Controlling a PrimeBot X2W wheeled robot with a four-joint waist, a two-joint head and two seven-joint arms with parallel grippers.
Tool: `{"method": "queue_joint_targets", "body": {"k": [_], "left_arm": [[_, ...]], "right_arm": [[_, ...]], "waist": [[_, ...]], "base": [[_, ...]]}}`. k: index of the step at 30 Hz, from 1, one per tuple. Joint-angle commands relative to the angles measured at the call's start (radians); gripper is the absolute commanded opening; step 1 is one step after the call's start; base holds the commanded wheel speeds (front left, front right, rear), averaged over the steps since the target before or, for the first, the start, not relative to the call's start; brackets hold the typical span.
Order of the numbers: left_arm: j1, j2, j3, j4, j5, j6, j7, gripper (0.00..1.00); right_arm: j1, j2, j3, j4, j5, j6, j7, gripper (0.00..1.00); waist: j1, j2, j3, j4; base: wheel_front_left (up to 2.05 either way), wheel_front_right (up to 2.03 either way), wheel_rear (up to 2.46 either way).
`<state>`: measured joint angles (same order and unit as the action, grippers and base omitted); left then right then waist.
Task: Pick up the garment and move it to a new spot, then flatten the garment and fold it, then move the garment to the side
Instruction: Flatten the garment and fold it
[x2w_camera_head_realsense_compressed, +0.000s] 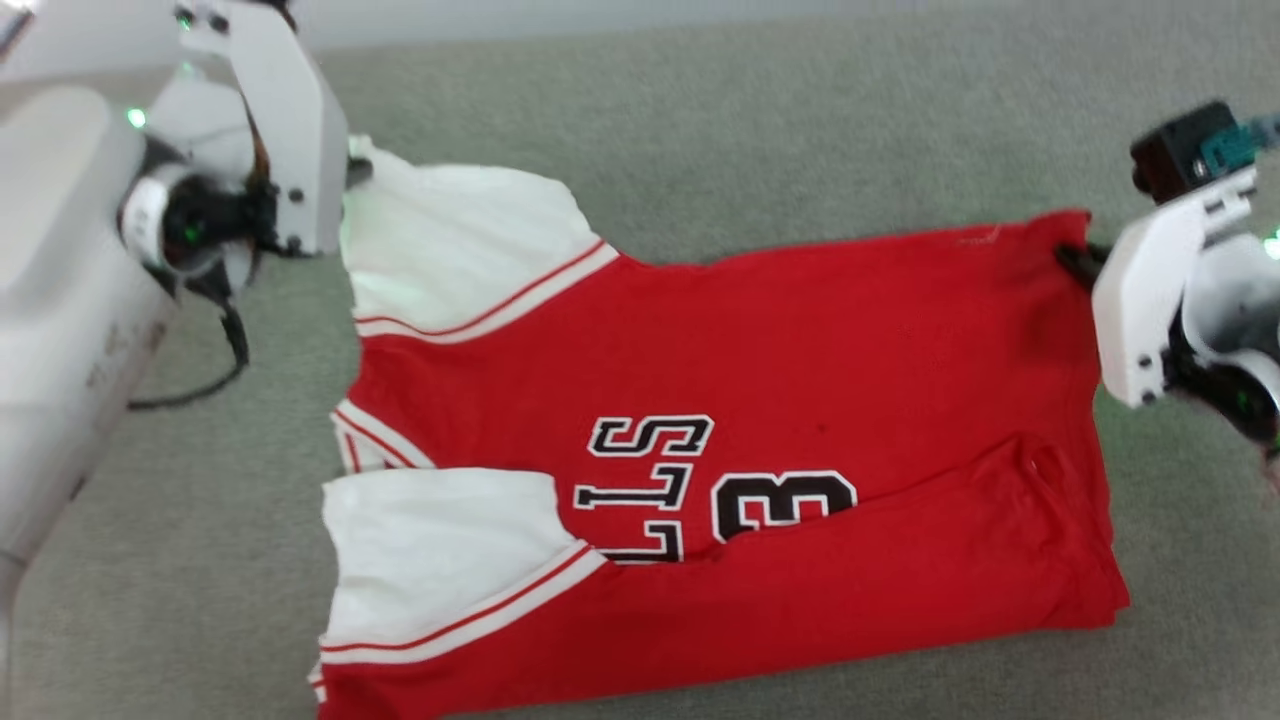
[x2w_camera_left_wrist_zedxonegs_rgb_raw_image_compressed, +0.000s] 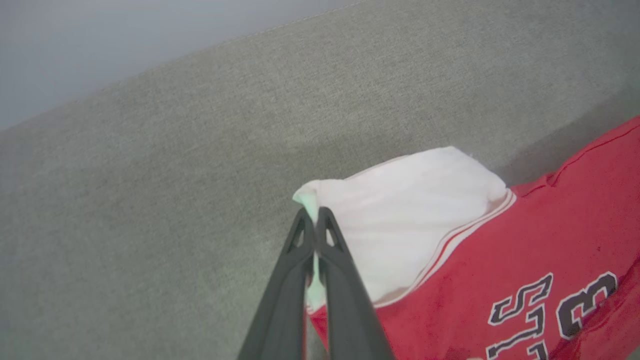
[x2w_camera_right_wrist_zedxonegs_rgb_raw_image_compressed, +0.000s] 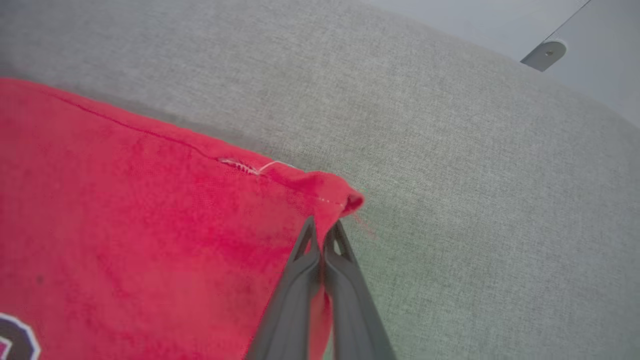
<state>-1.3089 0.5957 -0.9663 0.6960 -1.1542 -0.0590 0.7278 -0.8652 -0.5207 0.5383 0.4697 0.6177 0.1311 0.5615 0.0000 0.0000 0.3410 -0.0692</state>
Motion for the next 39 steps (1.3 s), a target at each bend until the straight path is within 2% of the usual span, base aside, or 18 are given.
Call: {"method": "queue_joint_targets", "body": {"k": [1, 5, 10, 12, 15, 18, 21, 33, 34, 35, 36, 37, 38, 39], "left_arm": [[0.034, 0.014, -0.007, -0.038, -0.005, 0.015, 0.008, 0.00], [0.112, 0.066, -0.014, -0.183, -0.023, 0.067, 0.031, 0.00], [0.246, 0.151, -0.020, -0.441, -0.071, 0.170, 0.069, 0.00], [0.299, 0.197, -0.025, -0.540, -0.076, 0.216, 0.075, 0.00], [0.385, 0.238, -0.035, -0.662, -0.101, 0.281, 0.073, 0.00], [0.457, 0.266, -0.048, -0.728, -0.123, 0.322, 0.066, 0.00], [0.511, 0.262, -0.065, -0.728, -0.134, 0.331, 0.051, 0.00], [0.565, 0.165, -0.090, -0.532, -0.166, 0.263, 0.017, 0.00], [0.563, 0.159, -0.088, -0.518, -0.165, 0.255, 0.011, 0.12], [0.560, 0.155, -0.089, -0.505, -0.162, 0.248, 0.007, 0.16], [0.557, 0.153, -0.089, -0.495, -0.159, 0.241, 0.003, 0.24], [0.550, 0.151, -0.088, -0.491, -0.151, 0.233, -0.005, 0.55], [0.546, 0.149, -0.085, -0.487, -0.148, 0.228, -0.017, 0.93], [0.545, 0.147, -0.084, -0.483, -0.145, 0.222, -0.025, 1.00]], "right_arm": [[0.038, -0.028, 0.013, -0.021, 0.018, -0.001, -0.008, 0.00], [0.121, -0.090, 0.033, -0.080, 0.058, -0.001, -0.007, 0.00], [0.239, -0.157, 0.027, -0.149, 0.107, -0.001, 0.012, 0.00], [0.282, -0.173, 0.020, -0.177, 0.122, -0.001, 0.022, 0.00], [0.345, -0.190, 0.011, -0.199, 0.139, -0.001, 0.043, 0.00], [0.387, -0.193, 0.003, -0.212, 0.145, -0.001, 0.062, 0.00], [0.417, -0.181, 0.007, -0.211, 0.142, -0.001, 0.085, 0.00], [0.388, -0.129, 0.045, -0.181, 0.126, -0.001, 0.123, 0.00], [0.382, -0.126, 0.047, -0.178, 0.126, -0.001, 0.125, 0.00], [0.379, -0.124, 0.049, -0.176, 0.128, -0.001, 0.128, 0.07], [0.377, -0.122, 0.052, -0.174, 0.131, -0.001, 0.133, 0.14], [0.375, -0.122, 0.053, -0.172, 0.136, -0.001, 0.134, 0.25], [0.372, -0.122, 0.050, -0.169, 0.141, -0.001, 0.137, 0.31], [0.371, -0.123, 0.046, -0.166, 0.145, -0.001, 0.141, 0.39]], "waist": [[0.0000, 0.0000, -0.077, 0.061], [0.0000, 0.0000, -0.125, 0.091], [0.0000, 0.0000, -0.164, 0.116], [0.0000, 0.0000, -0.170, 0.118], [0.0000, 0.0000, -0.177, 0.119], [0.0000, 0.0000, -0.177, 0.116], [0.0000, 0.0000, -0.174, 0.112], [0.0000, 0.0000, -0.170, 0.091], [0.0000, 0.0000, -0.171, 0.090], [0.0000, 0.0000, -0.173, 0.090], [0.0000, 0.0000, -0.176, 0.090], [0.0000, 0.0000, -0.179, 0.091], [0.0000, 0.0000, -0.183, 0.092], [0.0000, 0.0000, -0.188, 0.094]], "base": [[0.00, 0.00, 0.00], [0.00, 0.00, 0.00], [0.00, 0.00, 0.00], [0.00, 0.00, 0.00], [0.00, 0.00, 0.00], [0.00, 0.00, 0.00], [0.00, 0.00, 0.00], [0.00, 0.00, 0.00], [0.00, 0.00, 0.00], [0.00, 0.00, 0.00], [0.00, 0.00, 0.00], [0.00, 0.00, 0.00], [0.00, 0.00, 0.00], [0.00, 0.00, 0.00]]}}
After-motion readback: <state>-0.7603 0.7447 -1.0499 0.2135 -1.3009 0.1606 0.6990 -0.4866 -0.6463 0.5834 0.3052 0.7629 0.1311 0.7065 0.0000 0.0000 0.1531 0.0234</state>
